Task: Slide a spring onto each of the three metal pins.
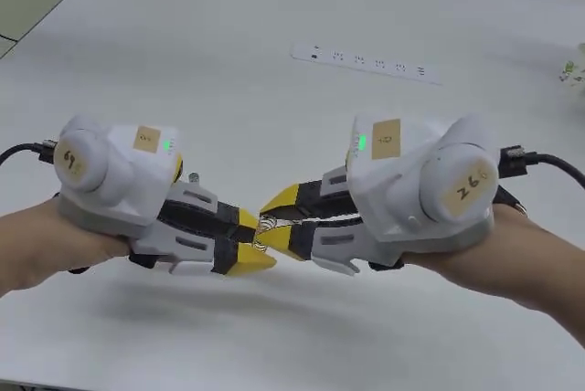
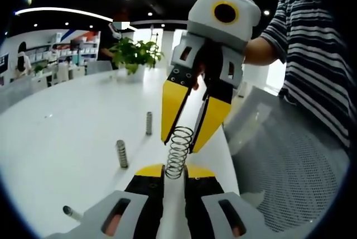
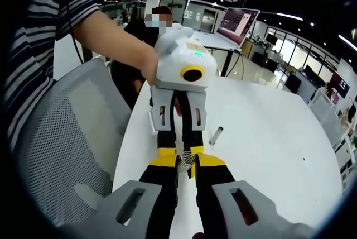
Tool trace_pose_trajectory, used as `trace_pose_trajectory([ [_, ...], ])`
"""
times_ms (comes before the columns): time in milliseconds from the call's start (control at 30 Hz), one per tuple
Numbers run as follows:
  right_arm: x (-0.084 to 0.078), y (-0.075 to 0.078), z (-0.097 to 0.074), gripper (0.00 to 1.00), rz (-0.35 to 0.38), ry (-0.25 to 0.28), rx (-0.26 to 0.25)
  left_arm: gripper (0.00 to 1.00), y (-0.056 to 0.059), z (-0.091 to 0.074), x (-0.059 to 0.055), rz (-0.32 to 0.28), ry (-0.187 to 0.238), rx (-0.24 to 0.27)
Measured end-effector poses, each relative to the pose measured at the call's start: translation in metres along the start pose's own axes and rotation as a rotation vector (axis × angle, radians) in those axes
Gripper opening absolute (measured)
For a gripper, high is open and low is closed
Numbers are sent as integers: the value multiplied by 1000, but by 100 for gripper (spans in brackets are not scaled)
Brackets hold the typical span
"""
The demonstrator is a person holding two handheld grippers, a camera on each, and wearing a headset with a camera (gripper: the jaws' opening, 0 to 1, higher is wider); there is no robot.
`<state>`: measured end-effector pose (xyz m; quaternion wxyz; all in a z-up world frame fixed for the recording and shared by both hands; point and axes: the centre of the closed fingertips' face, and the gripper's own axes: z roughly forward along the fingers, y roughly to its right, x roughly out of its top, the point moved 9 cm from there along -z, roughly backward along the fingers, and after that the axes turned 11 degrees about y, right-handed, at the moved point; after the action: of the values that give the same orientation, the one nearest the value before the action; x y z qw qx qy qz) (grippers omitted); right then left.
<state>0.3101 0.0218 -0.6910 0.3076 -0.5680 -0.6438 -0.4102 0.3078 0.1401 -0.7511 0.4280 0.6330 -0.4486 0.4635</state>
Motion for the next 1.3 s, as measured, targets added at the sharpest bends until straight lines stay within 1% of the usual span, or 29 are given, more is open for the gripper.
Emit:
trace_pose_trajectory([
  [133, 0, 1, 1, 8, 4, -2, 3, 10, 0, -4, -1, -3, -3, 20],
  [233, 0, 0, 2, 8, -7, -9, 8, 11, 0, -10, -3, -15, 4, 40],
  [467, 1, 1, 2, 8, -14, -8, 8, 15, 0, -20, -5, -27, 1, 76],
  [567, 1, 2, 1, 8, -15, -6, 2, 15, 0, -25, -4, -36, 13, 101],
  [800, -1, 4, -3, 8, -18, -12, -6, 17, 0, -36, -4, -47, 24, 135],
  [1000, -3, 4, -3, 8, -15, -14, -11, 19, -1, -50, -9, -65, 36, 195],
  [1200, -5, 3, -2, 8, -23, -23, -8, 23, -1, -66, -15, -92, 51, 259],
  [1300, -5, 3, -2, 8, -22, -23, -8, 26, 0, -71, -17, -106, 55, 282],
])
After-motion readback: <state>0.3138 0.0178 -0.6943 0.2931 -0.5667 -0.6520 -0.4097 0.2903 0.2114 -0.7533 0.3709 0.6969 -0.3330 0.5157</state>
